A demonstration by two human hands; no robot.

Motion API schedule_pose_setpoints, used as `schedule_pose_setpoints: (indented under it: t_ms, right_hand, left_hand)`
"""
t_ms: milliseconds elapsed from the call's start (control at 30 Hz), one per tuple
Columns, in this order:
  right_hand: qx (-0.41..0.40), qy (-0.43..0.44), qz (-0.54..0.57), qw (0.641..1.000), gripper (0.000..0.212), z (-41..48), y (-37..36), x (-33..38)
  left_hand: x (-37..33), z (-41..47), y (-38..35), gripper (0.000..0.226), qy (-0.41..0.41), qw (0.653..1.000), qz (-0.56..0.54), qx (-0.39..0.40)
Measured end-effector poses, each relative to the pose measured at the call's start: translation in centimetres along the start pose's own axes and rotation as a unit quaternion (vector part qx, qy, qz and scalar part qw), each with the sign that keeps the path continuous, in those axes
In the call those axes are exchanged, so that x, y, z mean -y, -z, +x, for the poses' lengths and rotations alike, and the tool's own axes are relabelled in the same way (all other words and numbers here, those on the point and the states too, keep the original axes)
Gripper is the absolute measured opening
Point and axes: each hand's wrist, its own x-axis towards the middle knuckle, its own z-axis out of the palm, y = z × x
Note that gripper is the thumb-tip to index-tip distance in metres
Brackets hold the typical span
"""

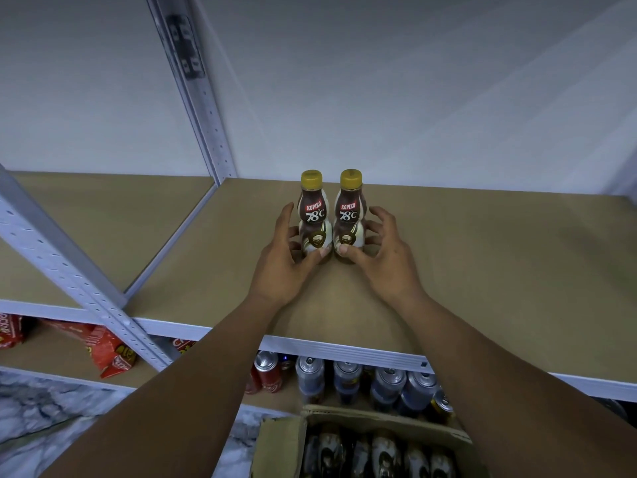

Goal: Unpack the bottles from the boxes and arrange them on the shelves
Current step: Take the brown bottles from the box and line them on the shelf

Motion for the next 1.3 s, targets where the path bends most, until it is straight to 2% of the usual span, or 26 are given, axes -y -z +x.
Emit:
schedule_pose_setpoints:
  t_ms: [233, 400, 600, 800, 933, 1100, 1200, 1300]
  right_hand:
    - [0.001, 0.0, -0.011, 1.0, 0.089, 0.0, 0.1, 0.1]
    - [0.001, -0.017, -0.039, 0.999, 0.096, -0.2, 0.1, 0.3]
    - [0.029, -0.05, -0.065, 0.996, 0.102, -3.1, 1.4, 1.1]
    - [0.065, -0.048, -0.15, 0.985, 0.079, -8.4, 3.8, 1.8]
    - [0.07, -0.01, -0.223, 0.972, 0.058, -12.5, 5.4, 1.7]
    - [0.049, 0.068, -0.277, 0.957, 0.045, -18.8, 6.6, 0.3]
    - [0.032, 0.065, -0.262, 0.962, 0.041, -22.3, 6.8, -0.7]
    - [0.026, 0.005, -0.243, 0.97, 0.038, -25.1, 7.1, -1.7]
  left_hand:
    - [0.3, 0.1, -0.1, 0.097, 0.001, 1.0, 0.015, -0.001]
    - [0.1, -0.2, 0.0, 0.105, 0.021, 0.999, 0.029, 0.004]
    - [-0.3, -2.5, 0.4, 0.111, 0.06, 0.994, 0.084, -0.03]
    - [-1.6, -7.0, 0.7, 0.089, 0.066, 0.988, 0.14, -0.005]
    - [-2.3, -12.4, -0.1, 0.061, -0.021, 0.977, 0.209, -0.015]
    - [-2.6, -18.4, -2.5, 0.05, -0.087, 0.978, 0.187, -0.003]
    - [-3.1, -21.2, -3.6, 0.053, -0.062, 0.985, 0.16, 0.027]
    - [-3.4, -23.3, -4.7, 0.054, -0.011, 0.988, 0.136, 0.073]
